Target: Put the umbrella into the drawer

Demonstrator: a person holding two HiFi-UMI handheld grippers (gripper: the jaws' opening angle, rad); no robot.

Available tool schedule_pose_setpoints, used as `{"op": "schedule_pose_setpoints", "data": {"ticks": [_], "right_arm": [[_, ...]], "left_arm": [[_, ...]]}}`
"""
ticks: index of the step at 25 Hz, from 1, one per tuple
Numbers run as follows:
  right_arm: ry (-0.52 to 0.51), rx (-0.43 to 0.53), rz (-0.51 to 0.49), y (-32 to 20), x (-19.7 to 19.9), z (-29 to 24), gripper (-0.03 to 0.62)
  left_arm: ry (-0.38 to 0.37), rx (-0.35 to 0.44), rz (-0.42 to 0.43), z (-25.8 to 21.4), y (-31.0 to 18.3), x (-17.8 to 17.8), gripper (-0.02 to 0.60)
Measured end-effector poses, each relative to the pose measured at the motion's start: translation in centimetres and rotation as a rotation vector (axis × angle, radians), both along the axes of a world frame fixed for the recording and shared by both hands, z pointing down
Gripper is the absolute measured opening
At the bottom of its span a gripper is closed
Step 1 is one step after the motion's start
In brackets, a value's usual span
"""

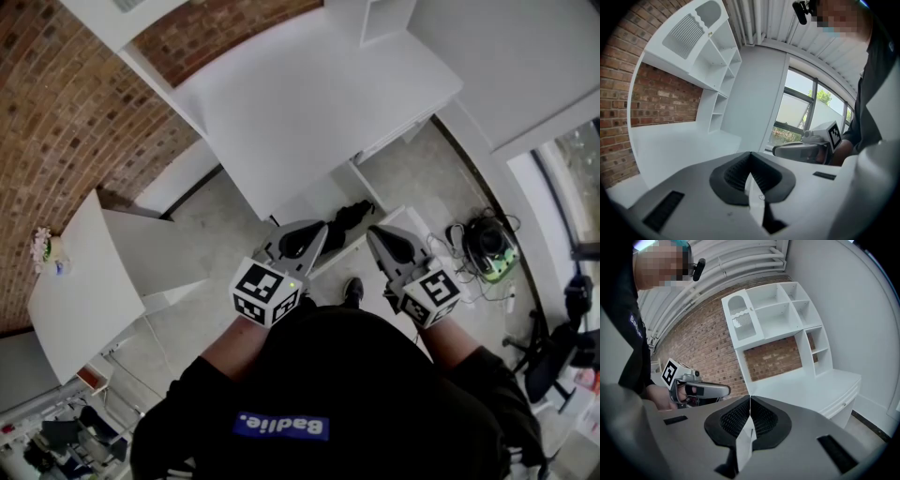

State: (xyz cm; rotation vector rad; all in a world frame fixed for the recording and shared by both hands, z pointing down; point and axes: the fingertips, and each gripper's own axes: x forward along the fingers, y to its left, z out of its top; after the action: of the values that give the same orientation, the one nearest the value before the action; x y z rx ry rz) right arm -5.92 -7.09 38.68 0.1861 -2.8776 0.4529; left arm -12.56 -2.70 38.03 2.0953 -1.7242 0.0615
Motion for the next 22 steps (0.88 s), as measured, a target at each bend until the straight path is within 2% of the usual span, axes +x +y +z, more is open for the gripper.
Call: {"op": "schedule_pose_setpoints", "data": {"ticks": [22], "right_arm": [[-0.007, -0.010, 0.013, -0.5, -0.1, -0.1, 0.031]], "left_arm": [[-0.001, -0.027, 0.016, 1.1, -0.6, 0.4, 0.002]]}}
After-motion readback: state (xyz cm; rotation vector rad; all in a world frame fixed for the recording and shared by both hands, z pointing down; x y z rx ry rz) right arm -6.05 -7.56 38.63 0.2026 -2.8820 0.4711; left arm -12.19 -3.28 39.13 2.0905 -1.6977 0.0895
